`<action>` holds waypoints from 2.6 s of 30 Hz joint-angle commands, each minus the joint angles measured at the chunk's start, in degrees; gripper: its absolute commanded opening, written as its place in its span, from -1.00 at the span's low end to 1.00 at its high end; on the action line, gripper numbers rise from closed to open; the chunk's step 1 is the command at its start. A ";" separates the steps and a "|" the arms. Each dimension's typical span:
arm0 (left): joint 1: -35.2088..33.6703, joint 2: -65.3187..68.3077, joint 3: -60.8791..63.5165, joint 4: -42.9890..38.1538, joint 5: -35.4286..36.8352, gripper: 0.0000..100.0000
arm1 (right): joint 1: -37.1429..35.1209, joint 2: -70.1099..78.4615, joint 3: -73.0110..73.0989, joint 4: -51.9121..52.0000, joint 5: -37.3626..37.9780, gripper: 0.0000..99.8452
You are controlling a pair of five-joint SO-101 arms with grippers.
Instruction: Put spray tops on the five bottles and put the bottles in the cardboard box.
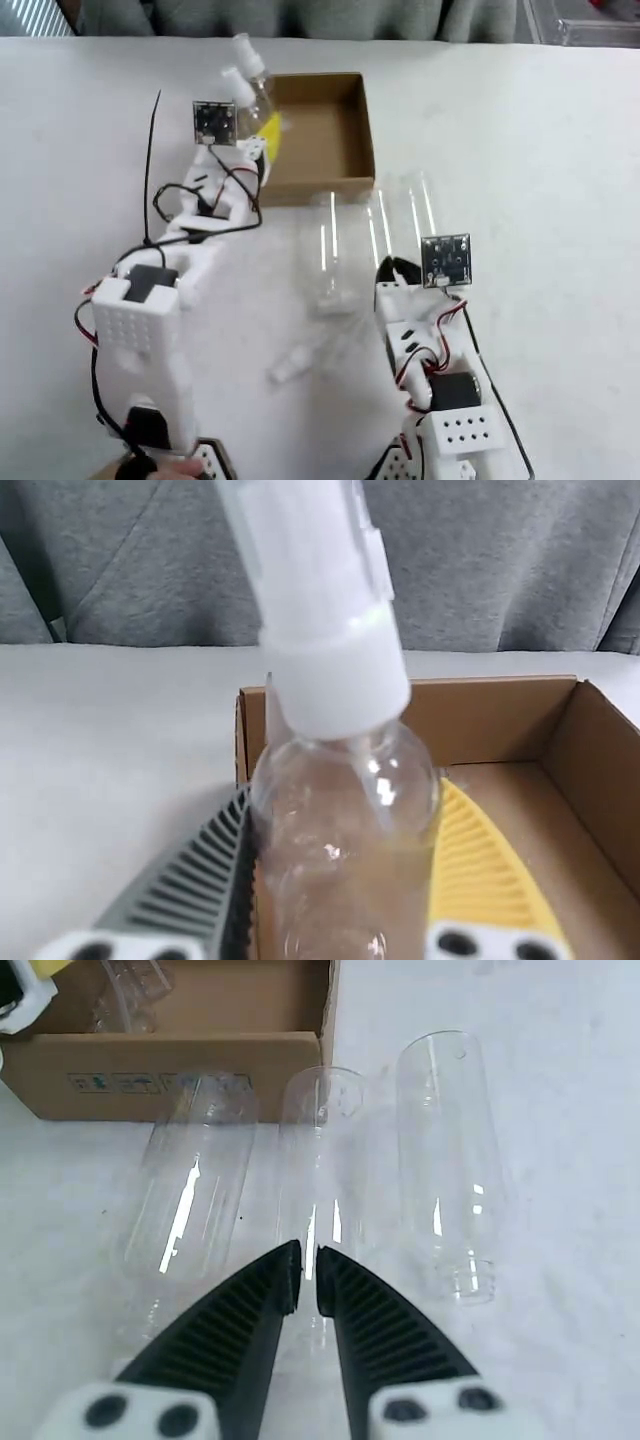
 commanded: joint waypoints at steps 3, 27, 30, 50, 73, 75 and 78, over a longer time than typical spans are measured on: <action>-1.01 -1.19 -1.14 2.46 0.09 -0.45 | 0.40 -0.13 0.53 -0.75 0.26 -0.97; -1.71 -4.35 0.35 7.30 0.18 -0.08 | 0.40 -0.13 0.53 0.75 0.53 -0.97; -1.89 -4.35 0.35 7.30 0.18 -0.08 | 0.40 -0.13 0.53 0.75 0.53 -0.97; -1.36 -31.08 17.93 18.20 -0.35 -0.09 | 0.48 -0.13 0.53 0.84 0.53 -0.97; -6.64 -91.91 37.89 82.11 0.09 -0.09 | 0.66 -0.57 0.53 2.86 0.62 -0.97; -7.43 -93.41 37.89 87.21 0.18 -0.09 | 0.66 -0.57 0.53 2.86 0.62 -0.97; -8.31 -94.20 37.89 93.54 0.18 -0.09 | 0.75 -0.31 0.53 2.86 0.62 -0.97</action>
